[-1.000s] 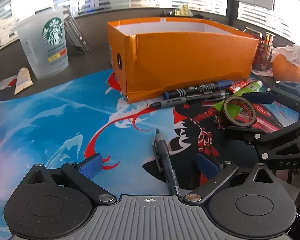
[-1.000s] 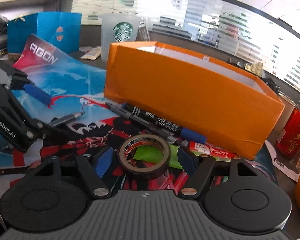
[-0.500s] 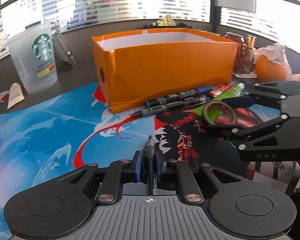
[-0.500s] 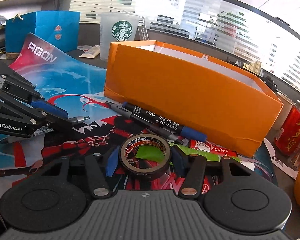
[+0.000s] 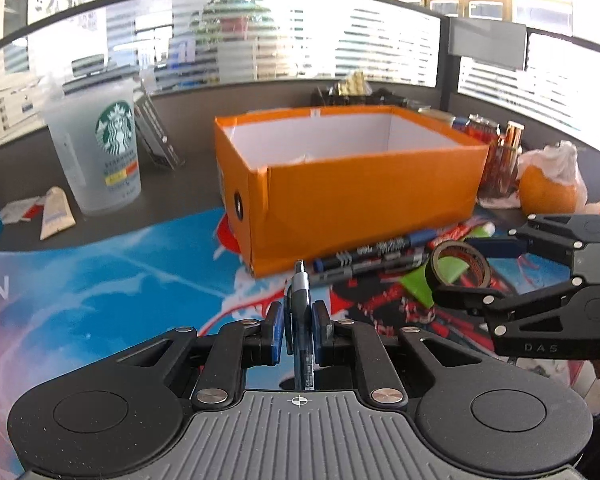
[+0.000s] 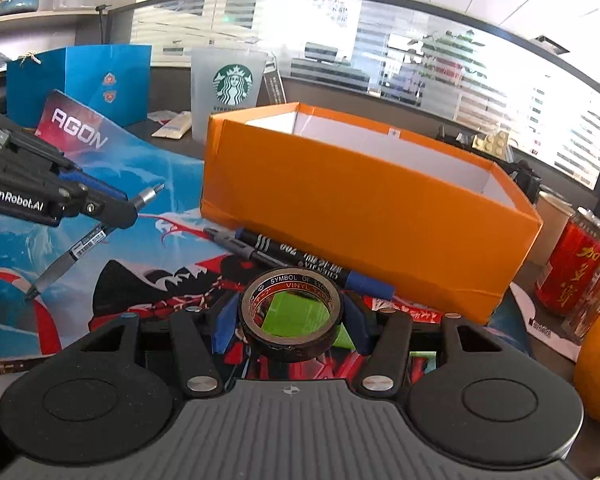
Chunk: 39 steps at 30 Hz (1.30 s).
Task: Organize rigid objects
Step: 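Grasp the black pen with the left gripper while the right gripper grasps the black tape roll, then lift the pen with the left gripper while the right gripper carries the tape toward the box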
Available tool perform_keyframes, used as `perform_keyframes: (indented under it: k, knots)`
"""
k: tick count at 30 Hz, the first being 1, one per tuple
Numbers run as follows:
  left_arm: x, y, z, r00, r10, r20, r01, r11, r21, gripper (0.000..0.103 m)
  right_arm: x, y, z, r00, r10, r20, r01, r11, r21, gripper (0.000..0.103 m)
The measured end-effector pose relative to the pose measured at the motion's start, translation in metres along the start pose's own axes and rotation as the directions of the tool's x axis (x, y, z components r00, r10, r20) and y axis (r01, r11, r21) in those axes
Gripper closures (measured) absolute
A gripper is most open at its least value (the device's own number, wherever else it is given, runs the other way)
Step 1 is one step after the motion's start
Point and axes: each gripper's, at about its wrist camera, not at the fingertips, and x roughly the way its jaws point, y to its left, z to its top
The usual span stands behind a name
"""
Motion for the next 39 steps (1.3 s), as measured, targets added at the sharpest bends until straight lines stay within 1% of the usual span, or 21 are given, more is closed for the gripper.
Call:
perform_keyframes:
  k: [5, 6, 16, 23, 31, 39]
  knots:
    - [-0.011, -0.001, 0.012, 0.999, 0.000, 0.047, 0.000, 1.000, 0.003, 0.091, -0.007, -0.001, 0.006, 0.999, -0.015, 0.028, 0.015, 1.000, 0.000, 0.051]
    - [-0.013, -0.001, 0.014, 0.998, -0.002, 0.055, 0.001, 1.000, 0.003, 0.095, -0.008, -0.001, 0.007, 0.999, -0.017, 0.033, 0.017, 1.000, -0.002, 0.051]
    - [-0.031, -0.001, 0.029, 0.993, -0.008, 0.120, 0.008, 1.000, -0.001, 0.095, -0.021, 0.001, 0.020, 0.996, -0.029, 0.081, 0.031, 0.999, -0.017, 0.051]
    - [-0.046, -0.004, 0.043, 0.984, -0.010, 0.178, 0.007, 1.000, 0.020, 0.095, -0.028, 0.001, 0.029, 0.993, -0.043, 0.112, 0.046, 0.998, -0.029, 0.051]
    - [-0.056, -0.009, 0.062, 0.974, -0.018, 0.227, 0.011, 0.999, 0.036, 0.095, -0.035, -0.002, 0.040, 0.988, -0.063, 0.140, 0.069, 0.997, -0.038, 0.051]
    - [-0.057, -0.012, 0.083, 0.964, -0.037, 0.262, 0.023, 0.998, 0.058, 0.095, -0.037, -0.008, 0.053, 0.984, -0.079, 0.160, 0.087, 0.995, -0.047, 0.051]
